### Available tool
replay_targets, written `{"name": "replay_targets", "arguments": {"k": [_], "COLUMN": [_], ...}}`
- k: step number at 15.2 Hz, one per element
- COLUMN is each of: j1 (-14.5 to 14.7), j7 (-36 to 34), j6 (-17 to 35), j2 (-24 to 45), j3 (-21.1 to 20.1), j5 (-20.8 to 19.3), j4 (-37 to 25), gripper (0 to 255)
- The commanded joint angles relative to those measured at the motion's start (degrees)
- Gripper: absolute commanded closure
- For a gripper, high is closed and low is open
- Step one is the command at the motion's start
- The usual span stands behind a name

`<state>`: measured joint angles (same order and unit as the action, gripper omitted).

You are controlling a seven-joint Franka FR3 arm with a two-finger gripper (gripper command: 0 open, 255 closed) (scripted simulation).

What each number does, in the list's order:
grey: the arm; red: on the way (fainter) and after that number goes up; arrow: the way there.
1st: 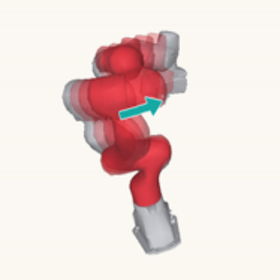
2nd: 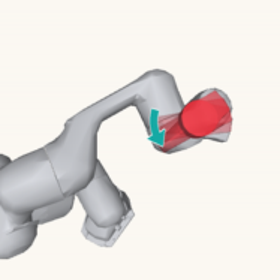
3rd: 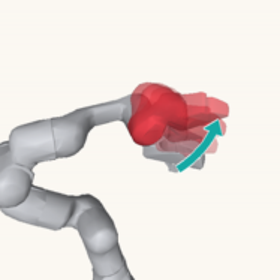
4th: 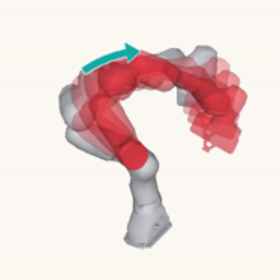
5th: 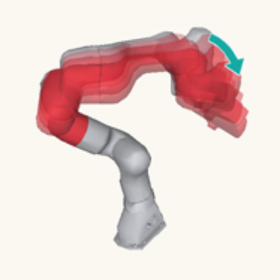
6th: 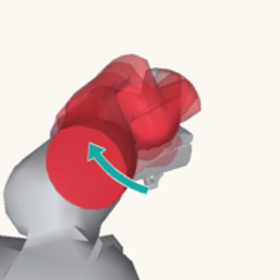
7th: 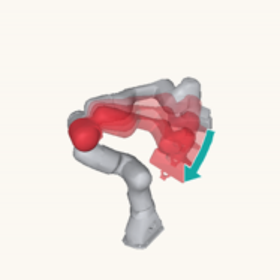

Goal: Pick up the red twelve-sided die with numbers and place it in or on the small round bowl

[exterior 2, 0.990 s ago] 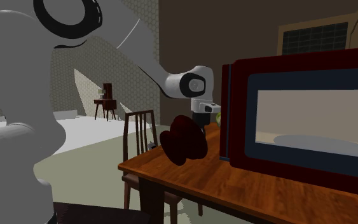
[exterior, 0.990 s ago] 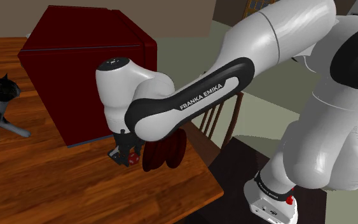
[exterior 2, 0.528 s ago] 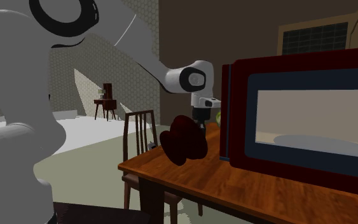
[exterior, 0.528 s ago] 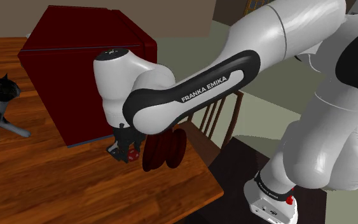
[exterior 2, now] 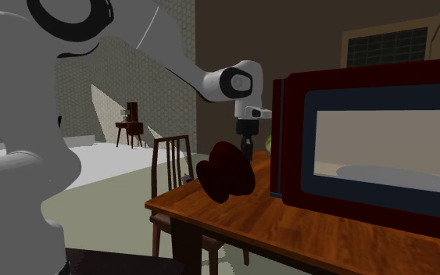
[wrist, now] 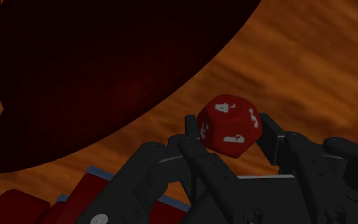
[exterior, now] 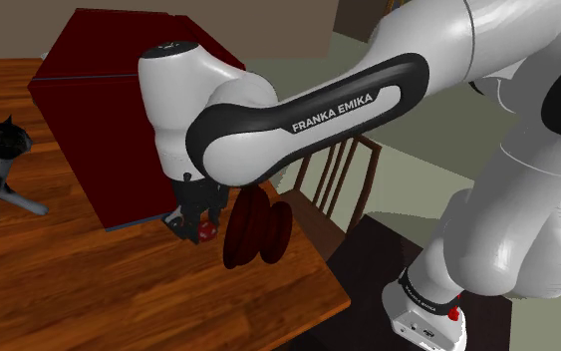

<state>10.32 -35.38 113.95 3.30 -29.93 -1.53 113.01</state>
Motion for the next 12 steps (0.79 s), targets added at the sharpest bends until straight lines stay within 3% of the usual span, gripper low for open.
{"name": "replay_targets", "arguments": {"k": [1, 12], "j1": [0.0, -0.2], "j7": [0.2, 0.8], "j6": [-1.7, -9.9], "j2": [-0.5, -2.1], "j3": [0.0, 0.1], "j5": [0.3, 1.2], "j4": [-1.2, -8.0], "gripper": [255, 255]}}
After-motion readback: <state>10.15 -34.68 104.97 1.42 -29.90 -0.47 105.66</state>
